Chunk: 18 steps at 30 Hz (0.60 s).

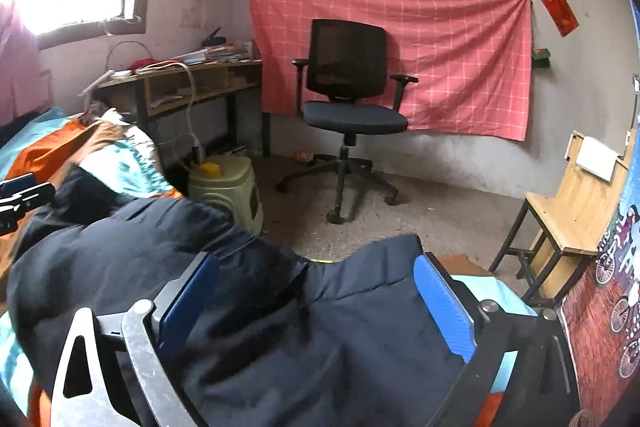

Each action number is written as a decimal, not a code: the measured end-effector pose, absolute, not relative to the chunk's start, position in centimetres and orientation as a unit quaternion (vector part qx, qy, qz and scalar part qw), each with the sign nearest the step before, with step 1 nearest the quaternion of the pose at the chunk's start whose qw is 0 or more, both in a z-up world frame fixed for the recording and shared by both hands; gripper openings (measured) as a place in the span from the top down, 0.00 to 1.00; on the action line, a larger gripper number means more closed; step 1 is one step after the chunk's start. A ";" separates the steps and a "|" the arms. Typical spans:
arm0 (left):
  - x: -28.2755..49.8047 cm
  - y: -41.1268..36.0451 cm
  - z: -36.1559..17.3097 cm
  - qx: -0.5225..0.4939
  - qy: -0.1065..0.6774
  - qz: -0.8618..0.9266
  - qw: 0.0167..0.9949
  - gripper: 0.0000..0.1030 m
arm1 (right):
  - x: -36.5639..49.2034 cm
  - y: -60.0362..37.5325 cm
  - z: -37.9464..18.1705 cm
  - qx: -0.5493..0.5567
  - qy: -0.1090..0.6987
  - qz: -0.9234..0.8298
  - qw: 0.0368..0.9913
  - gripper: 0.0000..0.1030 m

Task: Fold large clothes

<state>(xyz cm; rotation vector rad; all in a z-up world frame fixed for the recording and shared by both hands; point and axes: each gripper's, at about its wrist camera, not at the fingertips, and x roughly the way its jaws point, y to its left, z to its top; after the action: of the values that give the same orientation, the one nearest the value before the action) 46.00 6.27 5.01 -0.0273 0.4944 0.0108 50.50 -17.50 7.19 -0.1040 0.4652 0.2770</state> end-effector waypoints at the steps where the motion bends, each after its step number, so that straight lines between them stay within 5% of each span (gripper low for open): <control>1: 45.1 6.0 4.9 -0.016 0.242 -0.004 0.970 0.21 | 49.8 -17.4 7.1 -0.050 0.230 0.146 0.961 0.01; 9: 41.7 2.3 1.9 -0.009 0.277 -0.067 0.958 0.16 | 46.8 -16.7 3.3 -0.053 0.285 0.199 0.936 0.00; 18: 47.3 -0.4 0.8 -0.003 0.292 -0.022 0.956 0.09 | 52.2 -15.8 1.9 -0.023 0.317 0.202 0.926 0.00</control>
<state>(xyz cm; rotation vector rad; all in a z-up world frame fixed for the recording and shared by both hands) 47.35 -0.41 0.76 -0.0052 0.5919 -0.0454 52.23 -15.81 1.93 -0.0470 0.6502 0.4141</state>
